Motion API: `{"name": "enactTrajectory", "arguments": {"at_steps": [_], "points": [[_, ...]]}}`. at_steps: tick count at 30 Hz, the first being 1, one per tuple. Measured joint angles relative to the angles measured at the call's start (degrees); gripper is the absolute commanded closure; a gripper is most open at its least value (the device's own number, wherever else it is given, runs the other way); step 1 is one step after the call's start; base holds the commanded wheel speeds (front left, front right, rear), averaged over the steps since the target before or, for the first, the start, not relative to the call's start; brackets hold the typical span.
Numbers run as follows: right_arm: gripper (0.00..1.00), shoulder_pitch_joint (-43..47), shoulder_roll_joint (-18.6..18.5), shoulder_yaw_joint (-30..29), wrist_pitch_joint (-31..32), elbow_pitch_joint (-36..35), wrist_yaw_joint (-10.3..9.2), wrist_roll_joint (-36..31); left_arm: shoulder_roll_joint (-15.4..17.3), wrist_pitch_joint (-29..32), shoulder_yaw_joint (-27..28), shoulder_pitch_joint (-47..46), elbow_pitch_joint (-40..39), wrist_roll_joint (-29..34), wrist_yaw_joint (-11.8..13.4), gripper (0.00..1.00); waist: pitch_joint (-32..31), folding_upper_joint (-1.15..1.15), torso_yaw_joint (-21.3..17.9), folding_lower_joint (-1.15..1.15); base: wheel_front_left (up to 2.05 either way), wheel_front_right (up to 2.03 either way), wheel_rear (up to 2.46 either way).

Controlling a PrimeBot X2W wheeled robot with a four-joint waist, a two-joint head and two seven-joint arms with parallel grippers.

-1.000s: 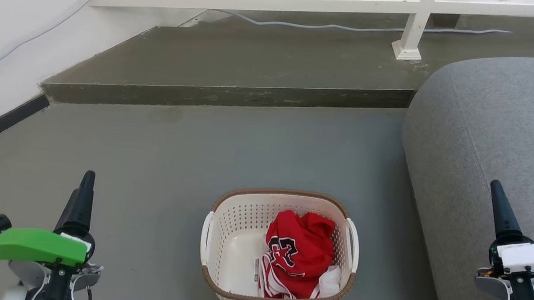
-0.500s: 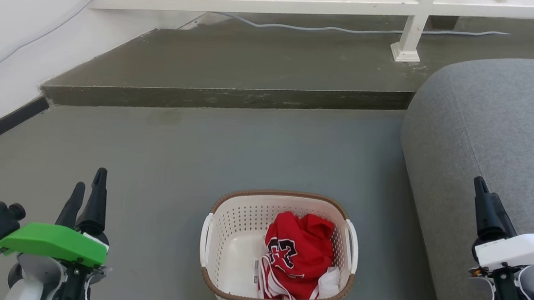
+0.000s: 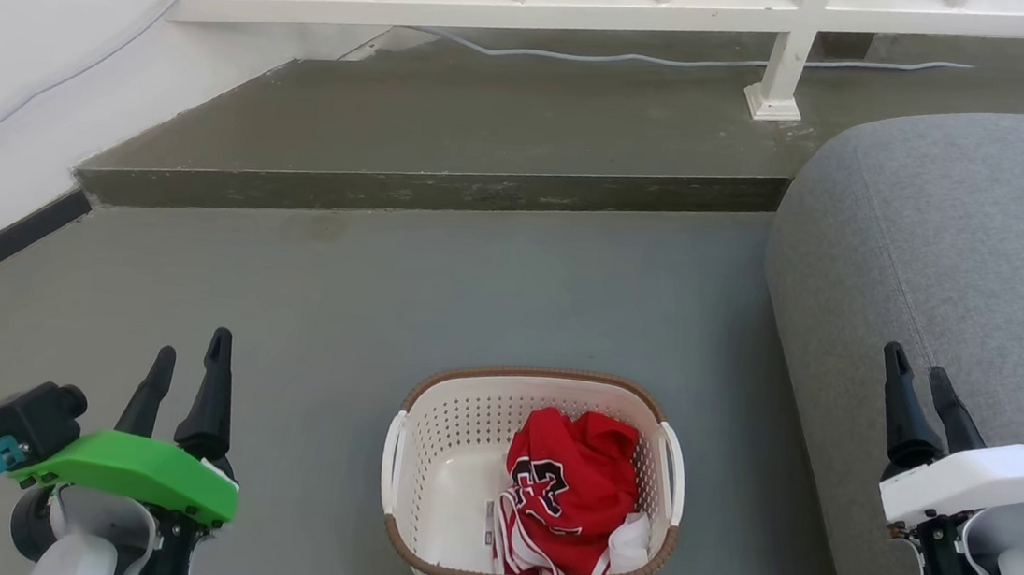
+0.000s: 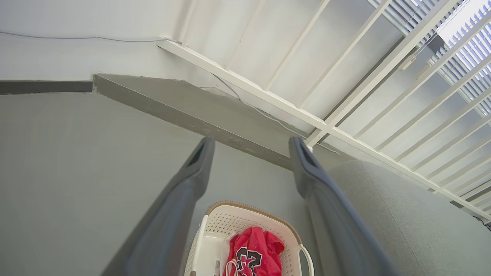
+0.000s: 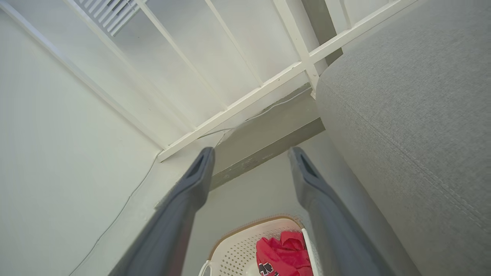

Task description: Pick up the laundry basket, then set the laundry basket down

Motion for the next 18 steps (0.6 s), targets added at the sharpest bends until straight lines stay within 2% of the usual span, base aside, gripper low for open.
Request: {"name": "enactTrajectory", "arguments": {"at_steps": [12, 18], "points": [[0.0, -0.3, -0.3, 2.2, -1.8, 0.0, -1.51, -8.6, 0.2, -2.0, -1.6, -0.1, -0.5, 9.6, 1.6, 0.0, -0.2, 0.0, -0.2, 0.0, 0.0, 0.0, 0.0], [0.0, -0.4, -0.4, 3.3, -3.0, 0.1, -1.58, -12.5, 0.3, -3.1, -2.2, -0.1, -0.8, 14.2, 2.6, 0.0, -0.3, 0.0, -0.2, 0.0, 0.0, 0.0, 0.0]]}}
